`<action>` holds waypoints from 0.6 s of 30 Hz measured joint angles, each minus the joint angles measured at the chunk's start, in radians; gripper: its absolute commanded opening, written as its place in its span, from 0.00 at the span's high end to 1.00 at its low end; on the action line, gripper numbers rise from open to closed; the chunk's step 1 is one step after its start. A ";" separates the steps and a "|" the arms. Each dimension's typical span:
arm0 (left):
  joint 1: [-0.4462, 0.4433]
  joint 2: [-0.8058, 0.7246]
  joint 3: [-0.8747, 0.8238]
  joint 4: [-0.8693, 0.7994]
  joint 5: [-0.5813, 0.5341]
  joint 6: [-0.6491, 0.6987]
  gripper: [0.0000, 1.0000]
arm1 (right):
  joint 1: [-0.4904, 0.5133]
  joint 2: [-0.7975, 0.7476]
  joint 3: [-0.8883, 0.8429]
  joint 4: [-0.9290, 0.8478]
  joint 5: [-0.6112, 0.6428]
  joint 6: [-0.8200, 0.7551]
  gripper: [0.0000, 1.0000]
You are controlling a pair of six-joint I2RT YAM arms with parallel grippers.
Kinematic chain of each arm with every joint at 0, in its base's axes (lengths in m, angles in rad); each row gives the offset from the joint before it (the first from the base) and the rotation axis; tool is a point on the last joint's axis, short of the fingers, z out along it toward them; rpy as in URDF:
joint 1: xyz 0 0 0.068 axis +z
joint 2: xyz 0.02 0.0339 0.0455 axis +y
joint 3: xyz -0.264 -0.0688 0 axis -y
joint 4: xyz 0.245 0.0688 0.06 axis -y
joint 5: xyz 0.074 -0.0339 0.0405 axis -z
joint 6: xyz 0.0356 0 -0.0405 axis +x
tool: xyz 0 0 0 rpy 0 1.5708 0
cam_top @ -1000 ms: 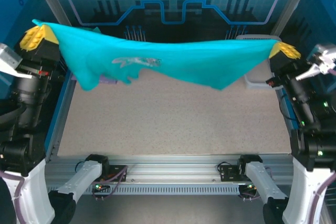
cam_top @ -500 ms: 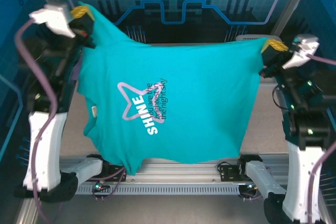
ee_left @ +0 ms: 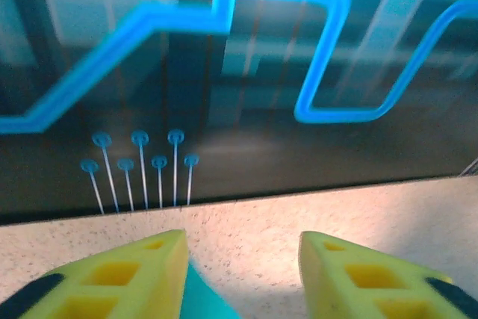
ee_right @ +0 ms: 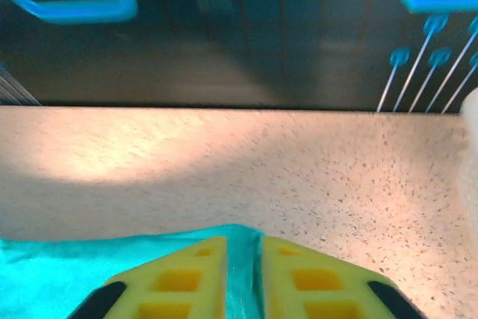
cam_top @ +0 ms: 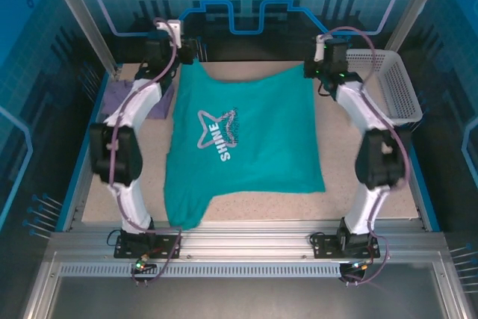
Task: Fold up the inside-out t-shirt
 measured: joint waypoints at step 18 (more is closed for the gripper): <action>-0.073 -0.913 -1.081 0.043 0.095 -0.530 0.30 | 0.062 -0.772 -0.929 -0.324 -0.047 0.160 0.50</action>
